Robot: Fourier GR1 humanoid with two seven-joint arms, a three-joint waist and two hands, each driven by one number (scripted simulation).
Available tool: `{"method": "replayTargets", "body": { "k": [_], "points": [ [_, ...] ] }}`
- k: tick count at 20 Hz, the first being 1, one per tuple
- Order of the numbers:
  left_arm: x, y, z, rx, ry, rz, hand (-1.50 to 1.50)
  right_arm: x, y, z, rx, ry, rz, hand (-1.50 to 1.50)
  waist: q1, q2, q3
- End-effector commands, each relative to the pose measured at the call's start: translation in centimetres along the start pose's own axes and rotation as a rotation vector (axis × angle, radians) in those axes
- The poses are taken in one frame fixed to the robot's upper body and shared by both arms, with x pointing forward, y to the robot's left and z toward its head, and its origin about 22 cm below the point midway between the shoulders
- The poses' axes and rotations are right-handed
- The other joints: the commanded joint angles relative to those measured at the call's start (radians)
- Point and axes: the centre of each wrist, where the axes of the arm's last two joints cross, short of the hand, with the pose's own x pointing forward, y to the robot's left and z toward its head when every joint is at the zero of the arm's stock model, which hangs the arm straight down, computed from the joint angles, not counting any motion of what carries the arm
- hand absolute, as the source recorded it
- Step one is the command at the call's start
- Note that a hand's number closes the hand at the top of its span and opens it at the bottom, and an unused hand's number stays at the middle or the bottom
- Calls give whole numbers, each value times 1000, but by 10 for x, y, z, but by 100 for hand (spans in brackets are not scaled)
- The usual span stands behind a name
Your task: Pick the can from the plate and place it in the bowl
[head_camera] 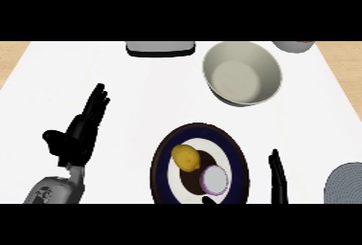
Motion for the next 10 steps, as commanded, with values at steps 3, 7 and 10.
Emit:
{"method": "replayTargets", "body": {
  "k": [3,7,10],
  "points": [
    [4,1,6,-15,0,-12,0,40,-21,11,19,137,100,-150,27,6,1],
    [-2,-11,6,-28,-5,4,0,57,-37,2,112,295,166,-150,27,8,1],
    [3,-17,3,-26,-12,-7,0,60,-17,-8,172,367,207,-150,39,12,3]
  ]
}}
